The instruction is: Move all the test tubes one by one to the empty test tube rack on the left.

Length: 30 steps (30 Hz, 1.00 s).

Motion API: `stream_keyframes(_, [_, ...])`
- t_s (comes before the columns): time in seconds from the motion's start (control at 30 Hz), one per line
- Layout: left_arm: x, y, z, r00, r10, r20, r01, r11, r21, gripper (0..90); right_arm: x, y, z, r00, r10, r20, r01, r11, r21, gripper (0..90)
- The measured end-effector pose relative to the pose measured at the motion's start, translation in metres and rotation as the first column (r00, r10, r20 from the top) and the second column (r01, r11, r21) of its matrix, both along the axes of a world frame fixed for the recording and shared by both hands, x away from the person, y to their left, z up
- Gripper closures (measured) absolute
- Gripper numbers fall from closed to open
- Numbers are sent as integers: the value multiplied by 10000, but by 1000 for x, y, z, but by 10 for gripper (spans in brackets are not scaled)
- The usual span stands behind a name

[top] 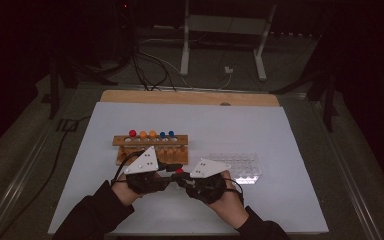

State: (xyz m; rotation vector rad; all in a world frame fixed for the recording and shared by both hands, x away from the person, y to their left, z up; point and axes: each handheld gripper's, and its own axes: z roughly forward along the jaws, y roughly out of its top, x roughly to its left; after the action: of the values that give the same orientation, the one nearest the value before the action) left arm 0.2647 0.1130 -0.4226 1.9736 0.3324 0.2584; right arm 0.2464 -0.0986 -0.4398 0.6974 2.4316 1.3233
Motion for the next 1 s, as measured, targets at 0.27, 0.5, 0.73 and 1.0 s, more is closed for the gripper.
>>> stream_keyframes(0.27, [3,14,12,9978,511,418,-509,9987,-70,719,2,-11,4,9996,-238,130,234,9991,363,398])
stream_keyframes(0.5, [13,43,28,9853,1523,767,-1505,9882,-288,719,4,-26,10,9992,-388,113,374,9934,1082,67])
stream_keyframes(0.73, [18,76,47,9559,2663,1237,-2607,9636,-600,719,4,-37,14,9998,-142,100,124,9863,1643,0])
stream_keyframes(1.0, [29,115,63,9053,3992,1450,-3915,9168,-791,719,3,-38,16,9994,-164,301,112,9861,1658,0])
